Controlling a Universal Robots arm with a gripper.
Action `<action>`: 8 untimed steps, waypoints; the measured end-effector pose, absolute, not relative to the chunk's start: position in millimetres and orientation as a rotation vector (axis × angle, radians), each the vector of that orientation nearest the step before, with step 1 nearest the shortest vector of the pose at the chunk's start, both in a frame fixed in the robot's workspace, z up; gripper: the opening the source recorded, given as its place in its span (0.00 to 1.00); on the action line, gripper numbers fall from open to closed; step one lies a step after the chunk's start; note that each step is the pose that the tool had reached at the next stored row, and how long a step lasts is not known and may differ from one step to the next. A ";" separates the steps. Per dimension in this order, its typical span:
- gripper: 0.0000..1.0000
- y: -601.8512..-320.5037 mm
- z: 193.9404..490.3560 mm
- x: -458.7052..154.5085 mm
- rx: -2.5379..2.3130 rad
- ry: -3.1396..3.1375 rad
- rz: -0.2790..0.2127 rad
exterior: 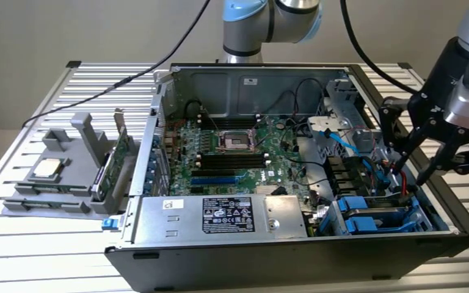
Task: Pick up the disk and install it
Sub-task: 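Insert the second disk wire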
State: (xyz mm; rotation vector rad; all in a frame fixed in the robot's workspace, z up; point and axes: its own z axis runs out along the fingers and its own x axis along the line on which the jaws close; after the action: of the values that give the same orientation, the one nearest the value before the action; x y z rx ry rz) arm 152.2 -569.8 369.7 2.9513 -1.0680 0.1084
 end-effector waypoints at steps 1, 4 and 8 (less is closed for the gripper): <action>0.37 -569.8 369.7 152.2 2.947 -1.084 0.107; 0.37 -570.8 369.5 152.2 2.939 -1.112 0.106; 0.37 -572.7 369.6 152.4 2.933 -1.140 0.103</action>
State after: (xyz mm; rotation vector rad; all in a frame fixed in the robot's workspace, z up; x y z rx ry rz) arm 152.4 -572.7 369.6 2.9325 -1.1397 0.1034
